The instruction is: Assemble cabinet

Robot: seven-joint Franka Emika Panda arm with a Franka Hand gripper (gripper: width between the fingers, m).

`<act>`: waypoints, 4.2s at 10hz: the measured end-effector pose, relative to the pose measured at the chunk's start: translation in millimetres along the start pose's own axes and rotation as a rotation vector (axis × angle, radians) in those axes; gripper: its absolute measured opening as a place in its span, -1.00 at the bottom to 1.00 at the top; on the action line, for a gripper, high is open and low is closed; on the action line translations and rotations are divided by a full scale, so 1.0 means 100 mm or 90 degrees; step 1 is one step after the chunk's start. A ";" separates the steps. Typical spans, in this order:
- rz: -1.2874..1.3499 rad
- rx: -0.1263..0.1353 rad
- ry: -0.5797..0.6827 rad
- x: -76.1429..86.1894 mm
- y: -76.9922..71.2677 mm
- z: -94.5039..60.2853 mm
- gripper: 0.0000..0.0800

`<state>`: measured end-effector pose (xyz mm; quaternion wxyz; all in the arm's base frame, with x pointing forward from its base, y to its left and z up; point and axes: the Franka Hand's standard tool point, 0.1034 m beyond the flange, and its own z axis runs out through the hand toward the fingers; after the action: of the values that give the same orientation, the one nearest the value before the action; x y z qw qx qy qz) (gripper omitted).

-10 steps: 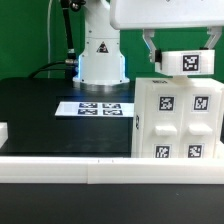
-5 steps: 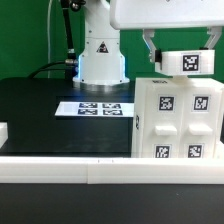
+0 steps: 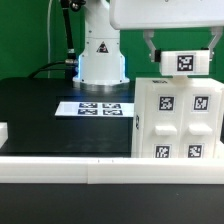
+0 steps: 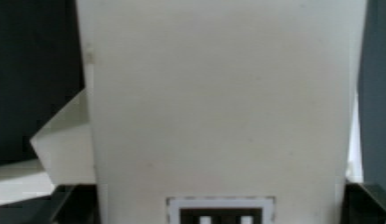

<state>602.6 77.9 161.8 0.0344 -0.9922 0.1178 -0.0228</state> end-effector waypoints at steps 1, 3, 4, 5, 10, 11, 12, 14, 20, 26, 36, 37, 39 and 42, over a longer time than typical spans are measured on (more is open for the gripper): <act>0.055 0.000 0.000 0.00 -0.01 0.00 0.40; 0.135 0.000 0.000 0.00 -0.01 0.00 0.40; 0.161 0.000 0.000 0.00 -0.01 0.00 0.40; 0.210 0.001 0.000 -0.01 -0.02 0.00 0.40; 0.490 0.030 0.007 0.00 -0.07 0.02 0.40; 0.547 0.040 0.009 0.01 -0.08 0.02 0.40; 0.606 0.043 0.006 0.00 -0.09 0.02 0.40; 0.691 0.045 0.003 0.00 -0.12 0.02 0.40; 0.892 0.057 -0.006 0.01 -0.15 0.01 0.40; 0.841 0.101 -0.015 0.03 -0.19 -0.26 0.99; 0.301 0.068 0.039 0.15 -0.31 -0.27 0.99; 0.245 0.066 0.042 0.15 -0.31 -0.27 0.99; 0.161 0.063 0.046 0.15 -0.31 -0.27 0.99; -0.063 0.044 0.085 0.18 -0.31 -0.25 0.99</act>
Offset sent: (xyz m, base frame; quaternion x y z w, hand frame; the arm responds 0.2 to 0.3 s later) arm 0.0000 0.0000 0.0000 0.0000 0.0000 0.1296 0.9916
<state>626.2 102.2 189.7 0.0597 -0.9912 0.0700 -0.0949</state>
